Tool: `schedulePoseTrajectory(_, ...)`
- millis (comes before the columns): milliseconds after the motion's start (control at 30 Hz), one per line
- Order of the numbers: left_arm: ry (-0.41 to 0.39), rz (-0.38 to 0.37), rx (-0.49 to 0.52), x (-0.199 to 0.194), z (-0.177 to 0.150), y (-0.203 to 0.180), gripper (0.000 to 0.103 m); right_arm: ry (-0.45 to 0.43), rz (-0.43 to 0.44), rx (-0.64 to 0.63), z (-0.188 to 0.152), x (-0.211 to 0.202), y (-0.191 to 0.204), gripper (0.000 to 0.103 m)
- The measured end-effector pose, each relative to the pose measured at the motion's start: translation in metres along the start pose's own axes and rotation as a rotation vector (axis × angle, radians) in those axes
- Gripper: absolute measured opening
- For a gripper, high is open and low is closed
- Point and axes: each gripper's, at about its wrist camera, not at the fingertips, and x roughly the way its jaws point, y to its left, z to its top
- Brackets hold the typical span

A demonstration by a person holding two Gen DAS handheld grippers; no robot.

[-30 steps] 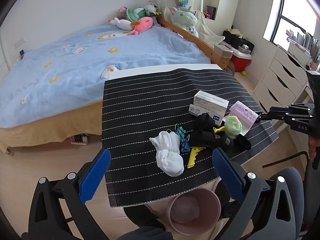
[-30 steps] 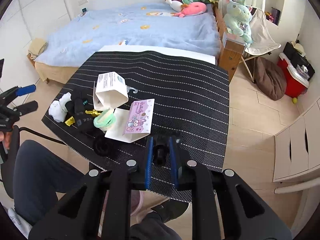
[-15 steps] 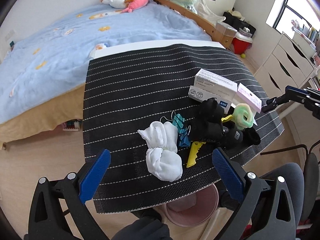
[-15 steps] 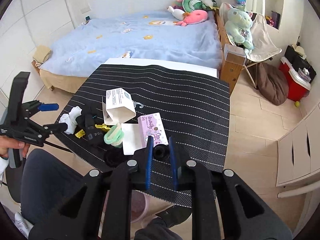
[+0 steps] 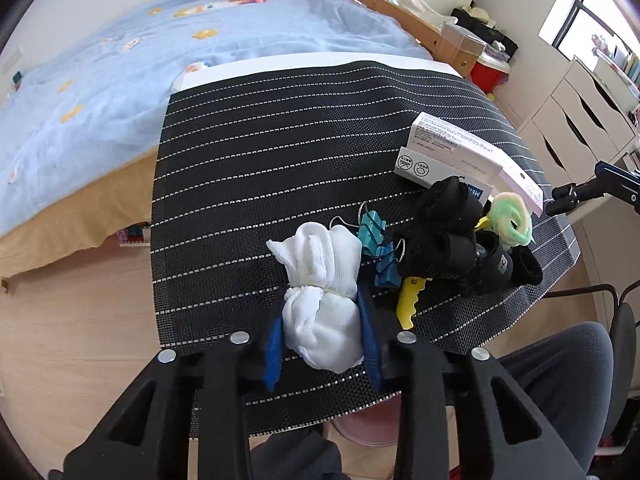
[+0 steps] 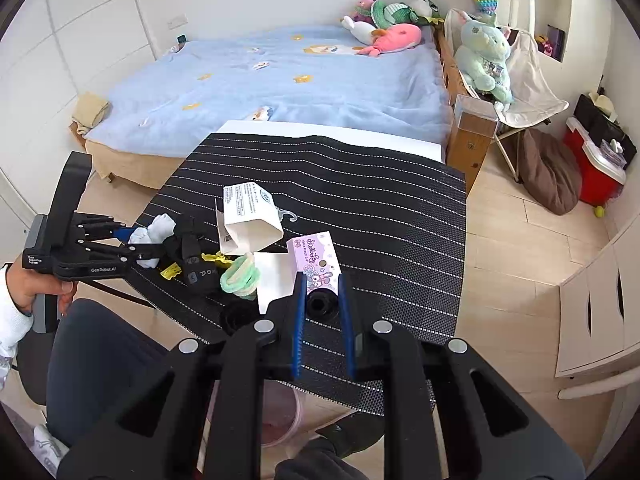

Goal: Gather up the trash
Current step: 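Carry the sock with the left tool over the pink wastebasket and release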

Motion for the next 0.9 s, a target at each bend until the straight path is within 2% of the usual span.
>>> schedulePoseTrajectory(233,-0.054,0.005,0.025,-0.018,-0.001,-0.002,0.028,-0.011,0.011,-0.014,0.000,-0.004,0.007,0.015)
schedulePoseTrajectory(567,-0.156,-0.016,0.080,-0.068,-0.015,-0.020,0.028,-0.041,0.048,-0.042,-0.007,-0.024,0.031,0.015)
schedulePoseTrajectory(900,-0.206,-0.064,0.138,-0.099,-0.048,-0.048,0.028,-0.053,0.116,-0.085,-0.040,-0.048,0.075,0.015)
